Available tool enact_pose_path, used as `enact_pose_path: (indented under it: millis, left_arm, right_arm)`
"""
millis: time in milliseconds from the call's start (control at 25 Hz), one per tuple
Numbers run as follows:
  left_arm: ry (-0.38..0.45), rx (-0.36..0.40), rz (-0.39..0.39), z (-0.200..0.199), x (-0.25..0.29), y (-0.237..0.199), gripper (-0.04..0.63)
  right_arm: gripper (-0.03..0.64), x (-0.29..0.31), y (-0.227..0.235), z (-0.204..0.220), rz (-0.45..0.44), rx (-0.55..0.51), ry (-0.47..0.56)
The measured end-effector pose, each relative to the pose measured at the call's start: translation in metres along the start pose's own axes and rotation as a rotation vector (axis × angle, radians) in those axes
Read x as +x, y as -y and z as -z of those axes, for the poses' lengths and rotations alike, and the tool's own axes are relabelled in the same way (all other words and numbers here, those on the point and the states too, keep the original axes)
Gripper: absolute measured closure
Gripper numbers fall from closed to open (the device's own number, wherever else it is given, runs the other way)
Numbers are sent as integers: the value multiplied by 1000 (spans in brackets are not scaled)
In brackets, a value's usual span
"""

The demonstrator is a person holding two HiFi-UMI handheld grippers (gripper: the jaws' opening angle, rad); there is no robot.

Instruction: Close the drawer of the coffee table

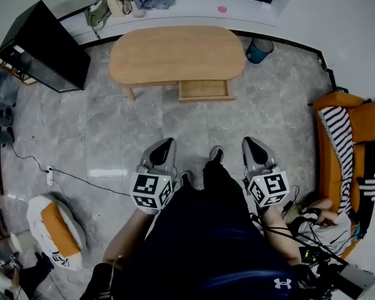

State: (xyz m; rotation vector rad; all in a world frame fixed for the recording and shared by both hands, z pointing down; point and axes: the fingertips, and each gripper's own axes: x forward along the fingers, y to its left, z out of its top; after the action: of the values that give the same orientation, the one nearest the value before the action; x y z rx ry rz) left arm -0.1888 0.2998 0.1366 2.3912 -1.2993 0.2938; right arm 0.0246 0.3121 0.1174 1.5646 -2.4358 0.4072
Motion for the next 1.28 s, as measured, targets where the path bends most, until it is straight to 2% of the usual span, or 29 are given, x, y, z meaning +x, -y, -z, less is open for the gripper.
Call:
enact_pose_path:
  millis: [160, 400, 680, 1040, 1280]
  left_arm:
    - [-3, 2, 4, -7, 19, -1, 592]
    - [-37, -2, -30, -14, 53, -15, 592]
    - [-15, 13, -143, -50, 112, -40, 592]
    - [-38, 4, -212, -81, 189, -41, 592]
    - [-72, 91, -249, -82, 217, -52, 592]
  right_arm:
    - [615, 16, 15, 1, -3, 19, -7]
    - [615, 65, 37, -7, -57, 45, -12]
    - [615, 124, 92, -29, -114, 96, -23]
    - [614, 176, 156, -41, -191, 128, -56]
    - [615, 205, 191, -43, -211, 118, -73]
